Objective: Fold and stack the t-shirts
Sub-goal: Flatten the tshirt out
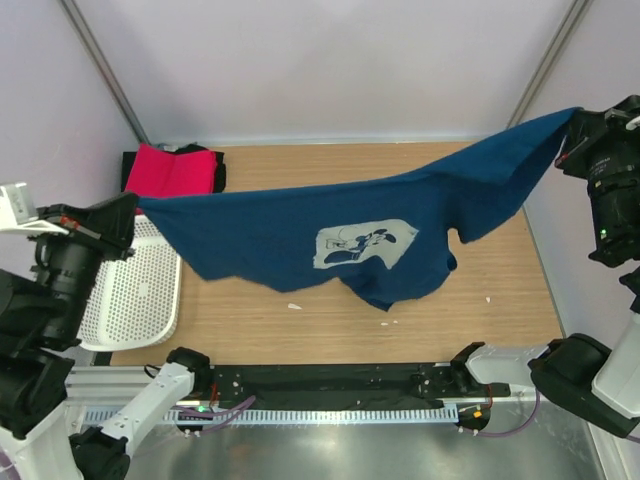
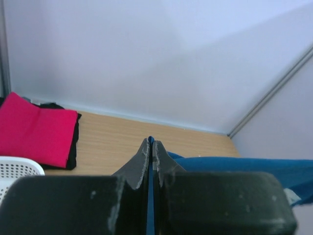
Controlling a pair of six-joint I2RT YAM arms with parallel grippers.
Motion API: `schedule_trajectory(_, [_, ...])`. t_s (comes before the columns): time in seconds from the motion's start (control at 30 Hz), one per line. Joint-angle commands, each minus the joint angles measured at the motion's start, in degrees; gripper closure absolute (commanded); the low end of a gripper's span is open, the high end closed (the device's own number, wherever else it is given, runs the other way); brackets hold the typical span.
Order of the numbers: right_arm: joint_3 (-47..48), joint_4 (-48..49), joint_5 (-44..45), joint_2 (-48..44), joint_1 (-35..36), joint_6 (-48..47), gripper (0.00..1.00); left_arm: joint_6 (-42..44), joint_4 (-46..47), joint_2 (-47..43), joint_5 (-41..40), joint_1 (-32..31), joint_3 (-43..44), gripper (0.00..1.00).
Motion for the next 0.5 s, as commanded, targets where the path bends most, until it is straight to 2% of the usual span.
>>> schedule_trajectory(0.0, [2.4,5.8,11.7,4.4,-0.1,-7.1,0.99,0.9,-4.2,2.6,-7.3,0.3,8.0,1.00])
schedule_trajectory(0.07, [1.7,9.6,16.4,6.8,0.0,-11.8,0.99,1.8,-5.6,4.0,-11.3,0.4,9.5,1.00])
schedule_trajectory(0.13, [0.9,13.3,16.8,8.7,0.0,-12.7,0.99,1.9,-7.5,7.8,-16.3,0.3,9.8,1.00])
schedule_trajectory(0.2, [-2.8,15.6,16.0,11.4,-0.1,-12.8,0.99,1.3,-7.1,10.8,-17.6,0.3,7.1,1.00])
schedule_trajectory(0.27, [-7.2,17.4,15.3,14.8,-1.3,-13.8,0.99,-0.2,-3.6,14.7,-19.1,0.4,0.3,1.00])
schedule_trajectory(0.33, [-7.9,13.0,8.4,19.0,-7.8,-7.5,0.99,-1.1,2.0,18.7,-21.7,0.4,-6.3,1.00])
schedule_trajectory(0.37, [-8.1,11.6,-1.0,22.0,-11.0,-5.2,0.99,-1.5,4.0,20.2,-21.6,0.7,-8.1,1.00])
schedule_trajectory(0.4, [-10.1,13.7,-4.1,22.7,-16.0,-4.3,0.99,-1.8,6.2,22.2,-21.4,1.1,-9.7,1.00])
schedule_trajectory(0.47, [-14.7,19.2,-7.0,23.3,-18.1,-5.9,0.99,-2.4,10.7,27.8,-17.4,2.5,-10.4,1.00])
